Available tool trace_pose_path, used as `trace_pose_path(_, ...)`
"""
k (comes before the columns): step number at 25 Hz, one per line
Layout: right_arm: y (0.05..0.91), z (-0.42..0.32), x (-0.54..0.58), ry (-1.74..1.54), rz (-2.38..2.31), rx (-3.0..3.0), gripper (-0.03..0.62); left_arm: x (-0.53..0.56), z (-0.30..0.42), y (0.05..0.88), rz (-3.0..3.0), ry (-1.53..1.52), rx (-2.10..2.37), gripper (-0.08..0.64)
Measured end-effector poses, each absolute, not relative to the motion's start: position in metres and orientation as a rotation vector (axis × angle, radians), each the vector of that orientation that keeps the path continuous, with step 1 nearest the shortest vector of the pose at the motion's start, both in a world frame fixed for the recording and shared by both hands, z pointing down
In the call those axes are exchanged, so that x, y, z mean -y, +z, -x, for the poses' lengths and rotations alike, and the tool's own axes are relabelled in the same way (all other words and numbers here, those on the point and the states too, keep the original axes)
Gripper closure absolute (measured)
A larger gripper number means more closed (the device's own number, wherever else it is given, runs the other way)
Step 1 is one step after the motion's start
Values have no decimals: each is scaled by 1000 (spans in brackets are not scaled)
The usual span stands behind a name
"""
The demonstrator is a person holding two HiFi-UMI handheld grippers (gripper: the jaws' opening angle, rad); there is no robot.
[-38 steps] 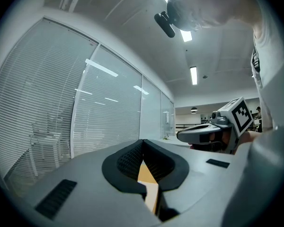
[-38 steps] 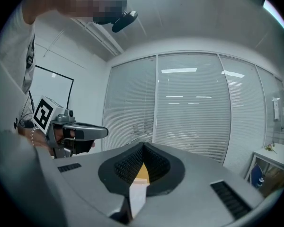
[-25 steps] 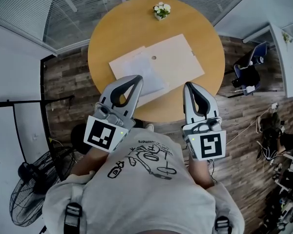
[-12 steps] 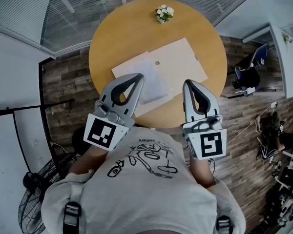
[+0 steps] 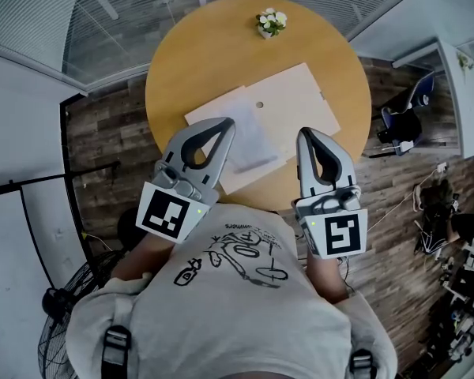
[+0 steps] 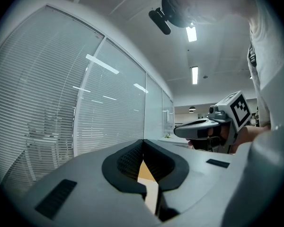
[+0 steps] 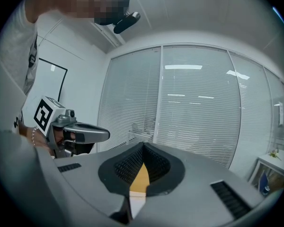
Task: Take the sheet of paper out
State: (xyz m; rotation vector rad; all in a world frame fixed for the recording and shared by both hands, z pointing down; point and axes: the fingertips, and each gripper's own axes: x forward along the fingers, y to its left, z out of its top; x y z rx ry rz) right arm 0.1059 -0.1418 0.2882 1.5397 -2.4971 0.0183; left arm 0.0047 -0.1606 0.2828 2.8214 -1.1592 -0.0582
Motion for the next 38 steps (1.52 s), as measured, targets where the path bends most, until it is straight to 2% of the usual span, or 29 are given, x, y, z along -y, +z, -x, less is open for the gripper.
trace_pose_path(24, 298, -92, 139, 16, -1551, 2510, 583, 150, 4, 301, -2812, -51, 1128, 540)
trace_pose_path(38, 342, -90, 148, 75, -1460, 2422, 559, 149, 7, 306, -2800, -60, 1136, 540)
